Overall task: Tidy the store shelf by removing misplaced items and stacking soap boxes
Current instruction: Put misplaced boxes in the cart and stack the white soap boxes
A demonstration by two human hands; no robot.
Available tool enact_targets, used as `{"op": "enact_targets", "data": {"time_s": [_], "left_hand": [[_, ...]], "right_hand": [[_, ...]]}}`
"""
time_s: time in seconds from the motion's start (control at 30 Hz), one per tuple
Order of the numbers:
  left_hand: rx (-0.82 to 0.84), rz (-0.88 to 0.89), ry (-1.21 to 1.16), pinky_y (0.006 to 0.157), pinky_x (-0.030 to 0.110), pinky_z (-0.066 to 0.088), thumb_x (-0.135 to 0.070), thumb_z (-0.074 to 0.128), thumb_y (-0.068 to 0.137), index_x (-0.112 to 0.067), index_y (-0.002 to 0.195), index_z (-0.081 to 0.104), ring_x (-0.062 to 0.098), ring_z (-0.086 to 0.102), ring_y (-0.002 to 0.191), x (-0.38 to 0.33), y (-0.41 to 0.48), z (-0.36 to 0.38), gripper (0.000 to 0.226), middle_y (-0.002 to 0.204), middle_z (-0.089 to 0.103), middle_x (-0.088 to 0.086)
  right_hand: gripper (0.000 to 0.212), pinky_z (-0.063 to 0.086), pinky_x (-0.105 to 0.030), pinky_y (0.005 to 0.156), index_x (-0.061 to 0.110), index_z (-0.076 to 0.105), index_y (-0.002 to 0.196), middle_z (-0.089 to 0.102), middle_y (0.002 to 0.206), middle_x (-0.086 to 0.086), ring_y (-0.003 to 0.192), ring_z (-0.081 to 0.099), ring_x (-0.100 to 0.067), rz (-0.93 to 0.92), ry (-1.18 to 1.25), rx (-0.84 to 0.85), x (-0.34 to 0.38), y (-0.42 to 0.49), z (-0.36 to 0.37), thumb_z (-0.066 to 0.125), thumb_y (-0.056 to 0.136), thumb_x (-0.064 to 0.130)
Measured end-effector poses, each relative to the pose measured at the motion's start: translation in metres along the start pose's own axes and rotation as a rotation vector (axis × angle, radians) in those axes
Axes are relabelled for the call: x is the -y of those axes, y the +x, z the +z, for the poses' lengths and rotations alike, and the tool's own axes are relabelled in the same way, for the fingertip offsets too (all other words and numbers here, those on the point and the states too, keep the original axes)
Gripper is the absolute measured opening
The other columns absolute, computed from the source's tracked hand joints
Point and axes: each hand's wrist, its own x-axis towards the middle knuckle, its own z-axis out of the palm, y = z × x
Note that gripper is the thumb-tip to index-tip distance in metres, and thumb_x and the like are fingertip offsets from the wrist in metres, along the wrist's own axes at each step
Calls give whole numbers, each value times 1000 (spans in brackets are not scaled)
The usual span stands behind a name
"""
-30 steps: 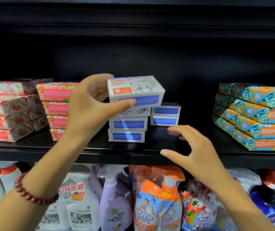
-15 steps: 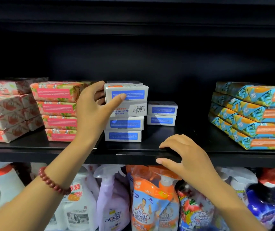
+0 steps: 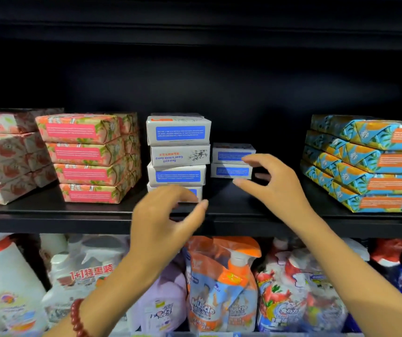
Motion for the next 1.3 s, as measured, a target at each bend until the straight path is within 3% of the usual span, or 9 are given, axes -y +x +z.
{"op": "enact_targets", "data": {"time_s": [0.13, 0.4, 0.57, 0.7, 0.83, 0.97, 1.1, 1.2, 1.3], "left_hand": [[269, 32, 180, 61, 18, 44, -57, 54, 76, -28, 82, 70, 6, 61, 75, -2, -3, 17, 34, 77, 67, -16], [314, 10, 278, 54, 13, 38, -69, 46, 76, -36, 86, 72, 5, 60, 77, -2, -3, 20, 43, 84, 69, -23], [341, -18, 257, 56, 10, 34, -69, 46, 76, -36, 87, 72, 5, 60, 78, -3, -2, 19, 44, 85, 69, -23], [354, -24, 258, 56, 10, 33, -69, 46, 76, -35, 87, 72, 6, 61, 78, -5, -2, 18, 44, 84, 69, -22], [376, -80, 258, 60, 11, 36, -73, 44, 71, -38, 88, 72, 2, 59, 81, -8, 0, 14, 49, 85, 68, -22], [355, -378, -101, 72, 17, 47, -77, 57, 65, -35, 86, 72, -8, 61, 83, -18, 11, 6, 49, 83, 70, -24], [296, -627, -519, 67, 23, 52, -69, 64, 70, -24, 75, 72, 7, 69, 72, -26, 27, -3, 46, 77, 74, -3], [404, -781, -664, 58, 23, 53, -67, 67, 65, -17, 75, 75, 11, 68, 67, -35, 32, -7, 52, 79, 74, 7], [490, -807, -731, 56, 19, 52, -54, 68, 58, -28, 67, 77, 6, 65, 63, -43, 30, -8, 29, 76, 74, 0]], "right_hand": [[63, 40, -30, 97, 13, 49, 131, 50, 126, -2, 117, 44, -16, 4, -273, 86, -9, 38, 7, 74, 77, 35], [56, 41, -32, 85, 9, 48, 123, 50, 122, -11, 112, 46, -25, 24, -694, 211, -11, 60, 21, 74, 78, 31], [49, 39, -32, 86, 11, 46, 124, 47, 124, -9, 114, 42, -26, -70, -776, 134, -5, 58, 18, 67, 80, 9], [44, 36, -27, 72, 16, 48, 123, 47, 120, -3, 112, 40, -18, -92, -761, 157, 1, 50, 8, 65, 83, 18], [33, 39, -29, 60, 13, 57, 114, 52, 101, -3, 95, 42, -15, -233, -593, 3, 0, 22, -8, 64, 82, 19], [35, 45, -27, 65, 5, 60, 114, 58, 101, -9, 96, 48, -18, -352, -469, -190, 8, -16, -15, 54, 86, 25], [25, 42, -24, 81, 1, 57, 110, 60, 102, -17, 99, 52, -25, -500, -450, -370, 13, -50, -13, 58, 88, 12], [26, 40, -24, 96, 0, 56, 111, 59, 105, -16, 103, 53, -27, -604, -381, -391, 15, -61, -10, 60, 85, 1], [26, 38, -27, 101, 2, 55, 112, 53, 112, -11, 108, 52, -27, -672, -353, -348, 16, -64, -11, 59, 87, -1]]}}
